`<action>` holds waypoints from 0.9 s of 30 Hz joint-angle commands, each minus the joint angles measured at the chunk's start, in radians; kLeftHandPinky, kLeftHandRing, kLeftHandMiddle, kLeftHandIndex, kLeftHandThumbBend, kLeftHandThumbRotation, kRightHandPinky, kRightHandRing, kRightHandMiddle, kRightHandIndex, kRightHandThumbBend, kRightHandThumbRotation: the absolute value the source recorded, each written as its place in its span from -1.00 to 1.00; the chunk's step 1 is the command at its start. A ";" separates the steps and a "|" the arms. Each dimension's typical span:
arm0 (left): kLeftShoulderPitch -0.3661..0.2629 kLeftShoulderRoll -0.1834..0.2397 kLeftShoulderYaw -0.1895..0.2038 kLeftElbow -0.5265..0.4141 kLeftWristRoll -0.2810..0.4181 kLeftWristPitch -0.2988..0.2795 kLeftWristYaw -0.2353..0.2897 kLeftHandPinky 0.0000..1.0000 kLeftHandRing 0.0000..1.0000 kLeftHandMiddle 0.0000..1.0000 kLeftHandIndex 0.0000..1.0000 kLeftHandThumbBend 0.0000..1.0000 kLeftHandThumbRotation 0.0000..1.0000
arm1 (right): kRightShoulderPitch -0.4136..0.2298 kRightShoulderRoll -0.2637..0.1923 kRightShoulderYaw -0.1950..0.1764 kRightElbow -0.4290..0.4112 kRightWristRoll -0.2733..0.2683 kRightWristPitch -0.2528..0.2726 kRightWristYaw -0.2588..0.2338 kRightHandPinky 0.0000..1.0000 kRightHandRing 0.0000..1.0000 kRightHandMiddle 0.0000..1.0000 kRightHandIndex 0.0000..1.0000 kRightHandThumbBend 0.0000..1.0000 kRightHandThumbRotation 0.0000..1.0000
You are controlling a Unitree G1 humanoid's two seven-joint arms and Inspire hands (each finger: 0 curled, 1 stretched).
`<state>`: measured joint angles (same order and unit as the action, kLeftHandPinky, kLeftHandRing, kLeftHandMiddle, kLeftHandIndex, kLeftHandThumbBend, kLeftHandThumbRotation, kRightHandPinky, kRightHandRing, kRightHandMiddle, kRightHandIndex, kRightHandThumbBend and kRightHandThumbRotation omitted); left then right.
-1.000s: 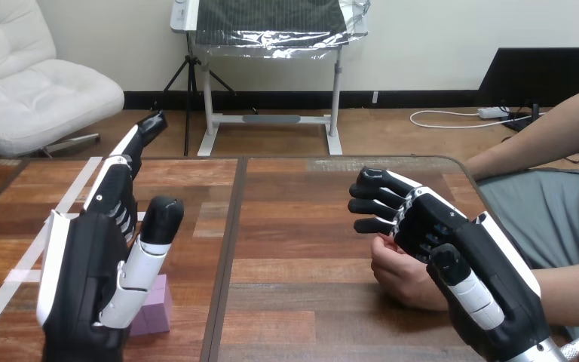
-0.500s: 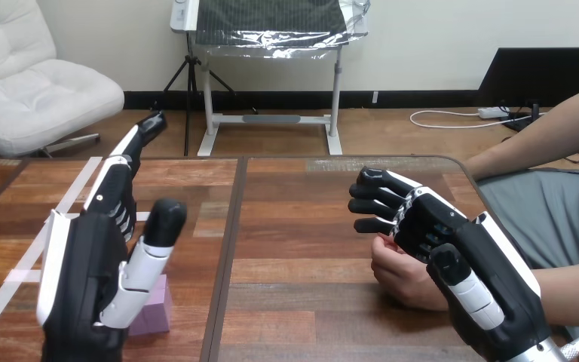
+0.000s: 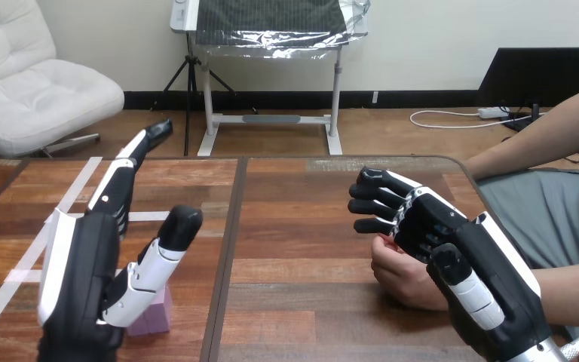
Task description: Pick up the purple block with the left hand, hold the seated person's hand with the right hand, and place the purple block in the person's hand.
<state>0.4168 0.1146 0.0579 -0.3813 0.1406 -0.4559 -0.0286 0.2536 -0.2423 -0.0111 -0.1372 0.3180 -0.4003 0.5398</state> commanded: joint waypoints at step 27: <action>-0.174 0.162 0.076 0.239 0.100 0.049 -0.017 0.99 0.88 0.86 0.82 0.18 0.34 | -0.047 -0.015 -0.021 -0.056 0.035 -0.003 0.021 0.58 0.66 0.68 0.69 0.87 0.58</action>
<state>0.3176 0.2407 0.1283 -0.1772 0.2271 -0.4250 -0.0385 0.2533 -0.2443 -0.0122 -0.1373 0.3379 -0.3999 0.5605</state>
